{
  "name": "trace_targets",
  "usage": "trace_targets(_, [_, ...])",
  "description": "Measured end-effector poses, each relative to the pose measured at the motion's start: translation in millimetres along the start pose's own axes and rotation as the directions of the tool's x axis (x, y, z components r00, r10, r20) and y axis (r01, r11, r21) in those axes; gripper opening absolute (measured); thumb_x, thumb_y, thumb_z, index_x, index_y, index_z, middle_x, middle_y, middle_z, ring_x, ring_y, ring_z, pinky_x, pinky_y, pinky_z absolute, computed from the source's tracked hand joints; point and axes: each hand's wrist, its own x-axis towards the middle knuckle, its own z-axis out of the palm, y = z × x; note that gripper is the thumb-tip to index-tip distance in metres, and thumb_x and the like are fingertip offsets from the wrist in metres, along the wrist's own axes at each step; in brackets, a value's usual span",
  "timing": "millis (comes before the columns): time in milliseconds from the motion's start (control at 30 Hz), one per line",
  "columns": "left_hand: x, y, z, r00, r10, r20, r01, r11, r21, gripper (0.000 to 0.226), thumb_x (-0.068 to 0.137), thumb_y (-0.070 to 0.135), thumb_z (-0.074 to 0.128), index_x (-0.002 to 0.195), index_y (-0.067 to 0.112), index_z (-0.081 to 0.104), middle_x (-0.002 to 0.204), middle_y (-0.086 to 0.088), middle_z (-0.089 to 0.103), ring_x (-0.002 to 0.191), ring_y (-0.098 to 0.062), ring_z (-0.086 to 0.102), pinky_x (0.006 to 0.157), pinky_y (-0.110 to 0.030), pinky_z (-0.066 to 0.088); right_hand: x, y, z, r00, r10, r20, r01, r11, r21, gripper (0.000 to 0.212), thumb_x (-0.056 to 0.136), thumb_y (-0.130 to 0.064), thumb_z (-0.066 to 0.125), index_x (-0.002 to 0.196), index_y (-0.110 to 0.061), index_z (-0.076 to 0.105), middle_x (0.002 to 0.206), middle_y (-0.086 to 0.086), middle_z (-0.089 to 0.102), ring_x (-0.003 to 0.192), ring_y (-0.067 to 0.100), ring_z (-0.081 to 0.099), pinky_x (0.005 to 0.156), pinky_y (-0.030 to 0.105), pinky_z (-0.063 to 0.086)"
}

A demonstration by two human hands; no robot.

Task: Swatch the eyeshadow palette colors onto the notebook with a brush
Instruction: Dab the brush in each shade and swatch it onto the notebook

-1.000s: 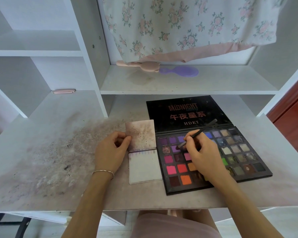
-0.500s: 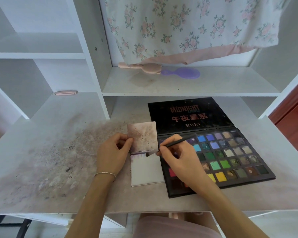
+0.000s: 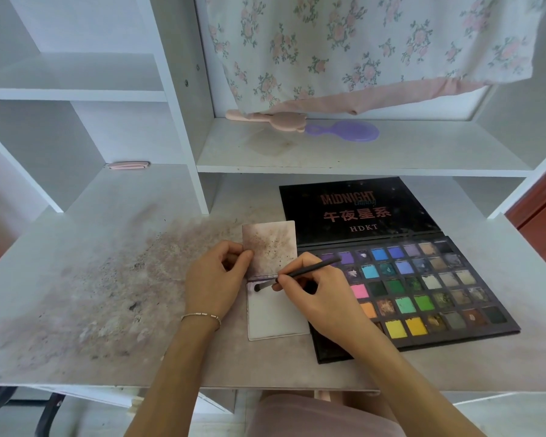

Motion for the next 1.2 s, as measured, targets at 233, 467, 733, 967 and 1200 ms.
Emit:
trace_targets(233, [-0.8,1.9,-0.2,1.000,0.000,0.006,0.000,1.000,-0.004,0.011,0.084,0.022,0.063,0.077,0.029,0.060,0.072,0.016,0.060,0.071,-0.001,0.057,0.062,-0.013,0.041,0.2,-0.4,0.9,1.000,-0.006,0.017,0.007,1.000,-0.023,0.004,0.086,-0.017,0.058,0.085,-0.021,0.060,0.076,-0.015,0.065,0.077,0.000,0.061,0.073,0.014,0.050])
trace_targets(467, [-0.7,1.8,-0.4,1.000,0.008,0.005,-0.008,1.000,0.000,0.011,0.084,0.023,0.063,0.077,0.030,0.060,0.071,0.017,0.060,0.070,0.000,0.057,0.062,-0.013,0.042,-0.5,-1.7,0.2,0.999,0.010,0.037,-0.009,1.000,-0.016,0.007,0.087,-0.017,0.057,0.083,-0.023,0.057,0.076,-0.013,0.066,0.078,-0.002,0.062,0.071,0.012,0.049])
trace_targets(733, [-1.5,2.7,-0.9,1.000,0.008,0.009,-0.008,1.000,-0.018,0.018,0.084,0.022,0.063,0.073,0.035,0.058,0.072,0.015,0.062,0.071,-0.001,0.059,0.063,-0.015,0.043,-0.4,-2.1,0.0,0.999,0.012,0.043,-0.012,1.000,-0.018,0.011,0.087,-0.016,0.057,0.081,-0.026,0.055,0.075,-0.013,0.066,0.077,-0.002,0.061,0.070,0.011,0.048])
trace_targets(967, [-0.7,0.6,-0.1,1.000,-0.001,0.004,0.001,1.000,-0.023,0.011,0.083,0.022,0.064,0.076,0.029,0.061,0.072,0.013,0.063,0.071,-0.003,0.059,0.063,-0.017,0.044,0.6,-1.5,0.8,1.000,0.009,0.024,-0.009,0.999,-0.039,0.011,0.087,-0.017,0.057,0.082,-0.026,0.056,0.077,-0.013,0.065,0.077,0.000,0.061,0.073,0.017,0.050])
trace_targets(1200, [-1.0,1.5,-0.4,1.000,0.008,0.004,-0.008,1.000,-0.021,0.015,0.084,0.022,0.064,0.074,0.032,0.059,0.071,0.015,0.062,0.070,0.000,0.059,0.062,-0.014,0.043,0.8,-1.4,1.0,1.000,0.011,0.019,-0.010,0.999,-0.030,0.013,0.087,-0.017,0.057,0.080,-0.027,0.056,0.076,-0.012,0.066,0.077,0.003,0.062,0.073,0.019,0.051])
